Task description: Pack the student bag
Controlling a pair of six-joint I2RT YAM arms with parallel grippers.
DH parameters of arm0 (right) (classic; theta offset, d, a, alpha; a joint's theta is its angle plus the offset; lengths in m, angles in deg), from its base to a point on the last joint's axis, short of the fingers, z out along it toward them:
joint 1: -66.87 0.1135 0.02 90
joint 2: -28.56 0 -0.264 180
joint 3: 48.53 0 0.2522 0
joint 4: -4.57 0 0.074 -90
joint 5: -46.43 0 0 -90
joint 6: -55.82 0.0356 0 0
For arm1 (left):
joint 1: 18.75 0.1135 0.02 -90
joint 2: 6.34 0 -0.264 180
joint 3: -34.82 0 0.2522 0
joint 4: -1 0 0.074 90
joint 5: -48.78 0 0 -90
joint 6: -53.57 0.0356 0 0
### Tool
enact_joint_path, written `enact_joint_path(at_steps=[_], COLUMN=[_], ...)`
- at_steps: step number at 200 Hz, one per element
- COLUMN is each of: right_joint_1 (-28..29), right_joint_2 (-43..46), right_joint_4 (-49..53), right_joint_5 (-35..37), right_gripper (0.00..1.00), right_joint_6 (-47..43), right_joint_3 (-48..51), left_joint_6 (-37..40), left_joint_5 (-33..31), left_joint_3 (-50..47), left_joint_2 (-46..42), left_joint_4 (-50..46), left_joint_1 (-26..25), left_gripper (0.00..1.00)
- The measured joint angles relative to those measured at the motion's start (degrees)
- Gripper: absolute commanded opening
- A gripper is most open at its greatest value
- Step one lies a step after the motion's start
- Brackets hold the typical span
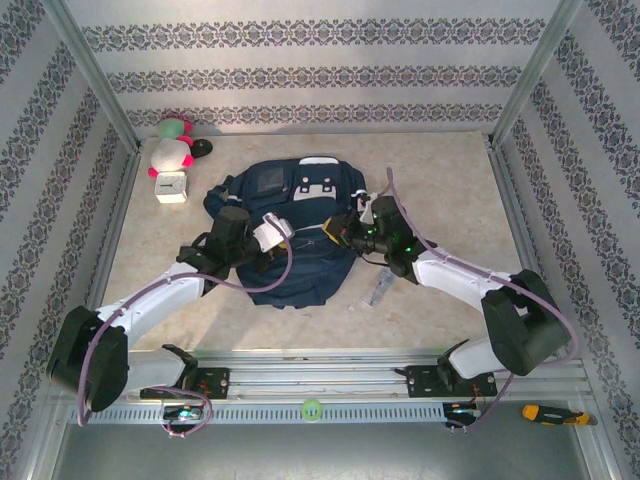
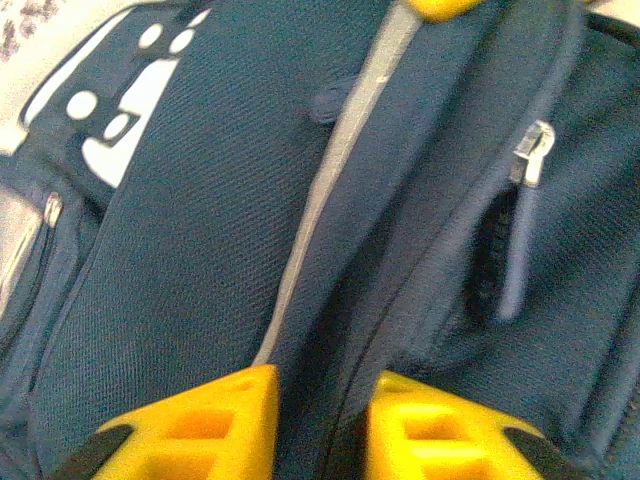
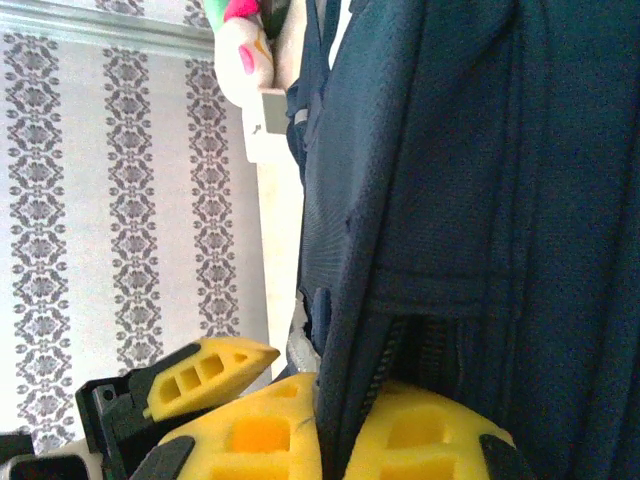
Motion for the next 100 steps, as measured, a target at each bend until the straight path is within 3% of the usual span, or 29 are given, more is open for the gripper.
enact_joint_path(at_steps=[28,100], right_joint_1=[2.6,4.1], right_joint_2=[0.0,0.2], right_joint_4=[-2.2,-3.8], right_joint_5=[5.3,9.8], right_gripper=[0.0,0.0], right_joint_6=[2.7,7.3], right_joint_3=[0.5,-0.2], left_joint_6=[-4.1,-22.4], left_joint_5=[-1.2,2.7], left_joint_3=[1.8,3.6], left_joint_2=[-1.6,-13.8], left_joint_4=[-3.7,-8.1], left_joint_1=[1.0,1.1], left_gripper=[0.59,0.6])
